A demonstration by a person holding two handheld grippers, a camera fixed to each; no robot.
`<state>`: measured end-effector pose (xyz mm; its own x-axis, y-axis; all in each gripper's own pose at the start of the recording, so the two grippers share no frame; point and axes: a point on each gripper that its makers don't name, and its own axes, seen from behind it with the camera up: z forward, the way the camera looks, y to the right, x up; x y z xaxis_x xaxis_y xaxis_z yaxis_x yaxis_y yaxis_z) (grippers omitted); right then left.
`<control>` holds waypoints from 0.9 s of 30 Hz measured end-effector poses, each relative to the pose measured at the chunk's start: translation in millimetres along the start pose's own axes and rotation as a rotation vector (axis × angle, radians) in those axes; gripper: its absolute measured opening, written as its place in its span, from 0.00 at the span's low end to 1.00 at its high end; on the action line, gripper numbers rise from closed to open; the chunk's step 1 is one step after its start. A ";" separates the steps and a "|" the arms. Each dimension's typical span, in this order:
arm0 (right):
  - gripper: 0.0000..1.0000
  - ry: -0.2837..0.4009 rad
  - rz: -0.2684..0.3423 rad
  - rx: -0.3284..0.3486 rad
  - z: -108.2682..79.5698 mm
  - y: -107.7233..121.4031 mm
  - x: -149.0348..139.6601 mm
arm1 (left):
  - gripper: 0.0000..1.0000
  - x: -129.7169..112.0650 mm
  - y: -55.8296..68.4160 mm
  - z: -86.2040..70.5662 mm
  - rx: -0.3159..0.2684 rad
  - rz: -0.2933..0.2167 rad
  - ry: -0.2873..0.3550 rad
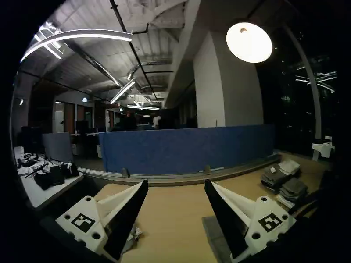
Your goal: Fold towel
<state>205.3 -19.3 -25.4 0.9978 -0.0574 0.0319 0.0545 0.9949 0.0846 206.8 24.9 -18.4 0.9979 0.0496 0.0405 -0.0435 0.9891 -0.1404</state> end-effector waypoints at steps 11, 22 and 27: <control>1.00 -0.241 -0.084 0.298 -13.3 -63.2 -39.0 | 0.96 -43.8 56.7 -17.6 -0.286 0.081 -0.209; 1.00 -0.357 -0.130 0.415 -20.5 -86.9 -63.0 | 0.96 -80.7 86.3 -28.0 -0.428 0.122 -0.342; 1.00 -0.373 -0.128 0.424 -20.6 -90.3 -69.1 | 0.96 -92.0 91.7 -29.2 -0.444 0.128 -0.363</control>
<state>132.1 -103.5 -55.7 0.8997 -0.2766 0.3376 0.0776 0.8626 0.5000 112.3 107.0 -63.8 0.9028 0.2865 0.3207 -0.0607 0.8233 -0.5644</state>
